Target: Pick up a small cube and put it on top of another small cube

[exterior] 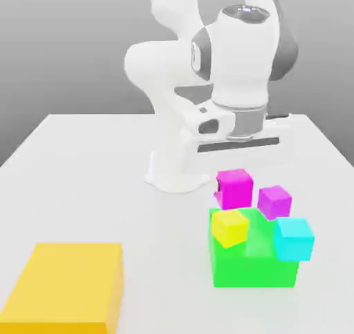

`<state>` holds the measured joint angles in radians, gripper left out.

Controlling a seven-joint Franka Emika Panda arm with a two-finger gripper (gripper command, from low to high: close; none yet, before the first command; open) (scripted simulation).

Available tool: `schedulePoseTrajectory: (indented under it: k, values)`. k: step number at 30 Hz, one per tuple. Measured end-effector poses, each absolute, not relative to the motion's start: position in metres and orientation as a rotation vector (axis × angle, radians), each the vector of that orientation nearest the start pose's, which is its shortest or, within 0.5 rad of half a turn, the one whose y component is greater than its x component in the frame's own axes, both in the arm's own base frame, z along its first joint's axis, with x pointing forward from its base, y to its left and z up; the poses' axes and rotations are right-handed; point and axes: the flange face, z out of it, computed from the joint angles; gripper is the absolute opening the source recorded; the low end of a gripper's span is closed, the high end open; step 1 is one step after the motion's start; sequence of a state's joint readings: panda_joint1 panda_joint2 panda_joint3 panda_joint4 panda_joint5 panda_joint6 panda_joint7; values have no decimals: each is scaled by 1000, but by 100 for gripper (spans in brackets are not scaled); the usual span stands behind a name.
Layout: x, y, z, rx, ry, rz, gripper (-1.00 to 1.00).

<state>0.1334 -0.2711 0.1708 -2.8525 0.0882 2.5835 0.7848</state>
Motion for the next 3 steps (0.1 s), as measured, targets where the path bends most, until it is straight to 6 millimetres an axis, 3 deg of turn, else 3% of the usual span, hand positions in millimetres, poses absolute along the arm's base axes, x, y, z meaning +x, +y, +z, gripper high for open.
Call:
schedulePoseTrajectory:
  k: [3]
  values:
    - [342,100,270,-3018,870,1,100]
